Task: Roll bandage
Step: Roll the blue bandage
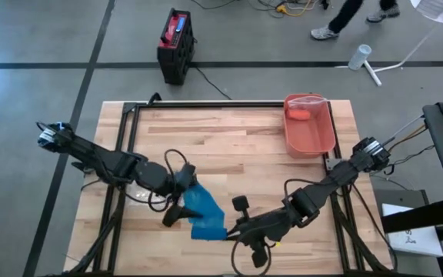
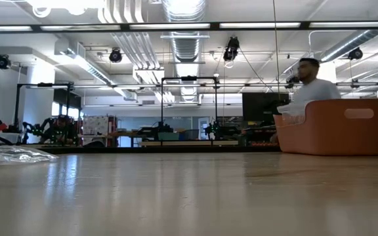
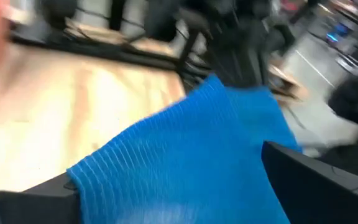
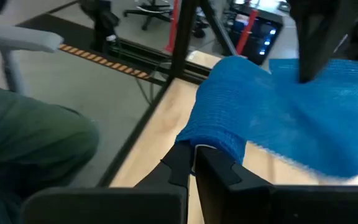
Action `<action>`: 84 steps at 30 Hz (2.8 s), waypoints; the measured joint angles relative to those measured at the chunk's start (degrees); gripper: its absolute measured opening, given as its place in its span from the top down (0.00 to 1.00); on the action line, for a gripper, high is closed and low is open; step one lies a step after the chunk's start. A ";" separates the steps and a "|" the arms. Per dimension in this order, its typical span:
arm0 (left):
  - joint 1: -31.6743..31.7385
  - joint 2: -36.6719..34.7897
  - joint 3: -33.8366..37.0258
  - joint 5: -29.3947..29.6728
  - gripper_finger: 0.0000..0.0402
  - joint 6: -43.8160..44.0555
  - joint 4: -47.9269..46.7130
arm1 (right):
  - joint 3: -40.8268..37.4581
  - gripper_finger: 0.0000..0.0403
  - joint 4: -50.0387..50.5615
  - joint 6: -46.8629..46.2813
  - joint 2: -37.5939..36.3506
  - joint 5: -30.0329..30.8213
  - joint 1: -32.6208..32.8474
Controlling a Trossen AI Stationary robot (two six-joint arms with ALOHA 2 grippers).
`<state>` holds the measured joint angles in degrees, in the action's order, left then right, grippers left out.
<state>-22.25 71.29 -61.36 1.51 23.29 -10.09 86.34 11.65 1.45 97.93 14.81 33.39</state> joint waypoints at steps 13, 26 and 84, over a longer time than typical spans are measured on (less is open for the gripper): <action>-1.34 6.15 0.09 -20.04 0.16 -0.42 -7.21 | 0.18 0.98 -1.81 -0.68 -0.02 -7.27 0.00; -4.40 5.66 0.13 -20.02 0.23 1.58 -14.53 | 0.25 0.98 -2.22 -0.83 -1.67 -7.75 0.37; -13.54 5.48 15.64 36.58 0.99 -39.77 52.84 | 0.25 0.98 -13.26 -0.77 -2.55 -3.25 -2.21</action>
<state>-35.79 76.77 -45.72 38.08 -16.48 42.75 86.59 -1.61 0.69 95.38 11.56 31.18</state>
